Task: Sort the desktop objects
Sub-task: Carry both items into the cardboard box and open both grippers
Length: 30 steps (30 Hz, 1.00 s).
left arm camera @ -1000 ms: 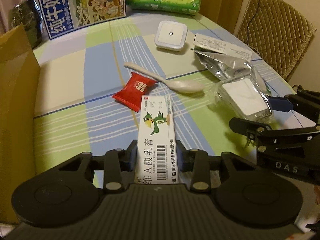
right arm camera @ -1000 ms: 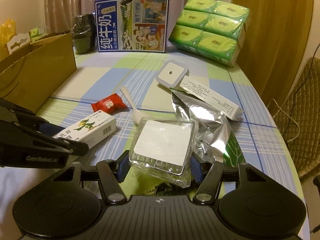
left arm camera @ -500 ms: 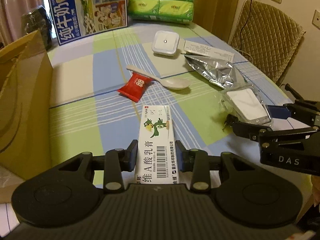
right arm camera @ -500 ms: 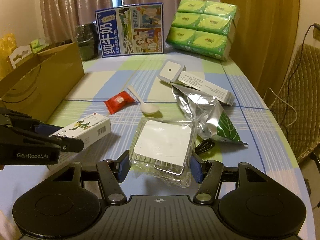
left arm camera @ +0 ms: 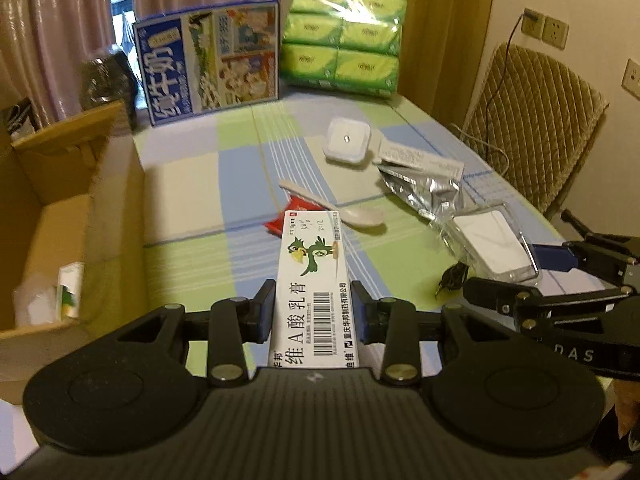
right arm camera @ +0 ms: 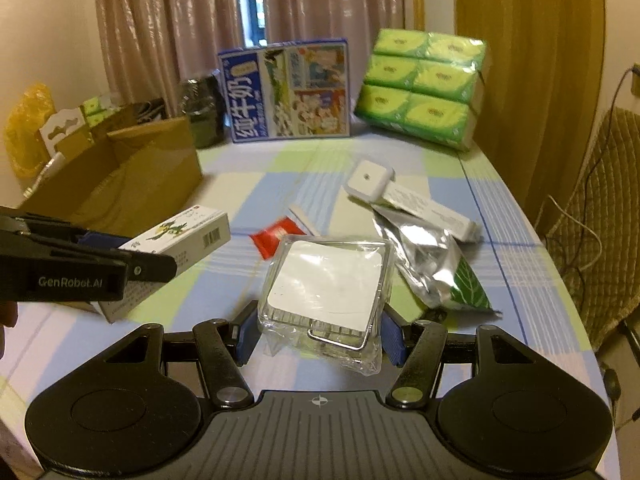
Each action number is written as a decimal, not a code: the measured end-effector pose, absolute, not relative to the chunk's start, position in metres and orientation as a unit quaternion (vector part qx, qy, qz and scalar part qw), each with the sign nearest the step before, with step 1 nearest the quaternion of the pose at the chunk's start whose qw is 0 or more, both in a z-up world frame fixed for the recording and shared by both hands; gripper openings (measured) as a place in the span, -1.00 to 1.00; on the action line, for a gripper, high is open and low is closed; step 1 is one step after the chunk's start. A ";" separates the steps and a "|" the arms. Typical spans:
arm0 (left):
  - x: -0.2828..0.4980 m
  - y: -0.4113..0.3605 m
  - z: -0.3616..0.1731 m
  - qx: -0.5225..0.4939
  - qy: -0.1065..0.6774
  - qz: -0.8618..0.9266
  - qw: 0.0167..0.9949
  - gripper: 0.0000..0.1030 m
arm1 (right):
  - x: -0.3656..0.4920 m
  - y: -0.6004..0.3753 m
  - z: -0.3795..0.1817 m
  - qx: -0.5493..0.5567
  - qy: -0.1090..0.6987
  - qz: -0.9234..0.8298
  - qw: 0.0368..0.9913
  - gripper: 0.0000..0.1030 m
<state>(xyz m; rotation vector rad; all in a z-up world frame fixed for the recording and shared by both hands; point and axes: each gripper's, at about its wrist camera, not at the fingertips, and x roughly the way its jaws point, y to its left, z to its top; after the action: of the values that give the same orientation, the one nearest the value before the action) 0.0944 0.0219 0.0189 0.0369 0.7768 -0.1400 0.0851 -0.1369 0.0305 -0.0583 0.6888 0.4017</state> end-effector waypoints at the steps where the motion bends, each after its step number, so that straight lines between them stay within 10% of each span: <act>1: 0.092 0.024 0.026 0.017 0.374 -0.067 0.925 -0.36 | 0.083 -0.134 0.036 -0.028 0.332 0.198 0.922 0.12; 30: 0.050 0.230 0.117 -0.018 0.334 0.071 0.940 -0.36 | 0.096 0.080 0.107 -0.061 0.271 0.354 0.893 0.12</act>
<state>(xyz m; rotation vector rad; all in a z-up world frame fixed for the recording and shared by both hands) 0.0500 0.2304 0.1172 -0.0360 0.6812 0.1456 0.0956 0.0798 0.1070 -0.1267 0.5626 0.7341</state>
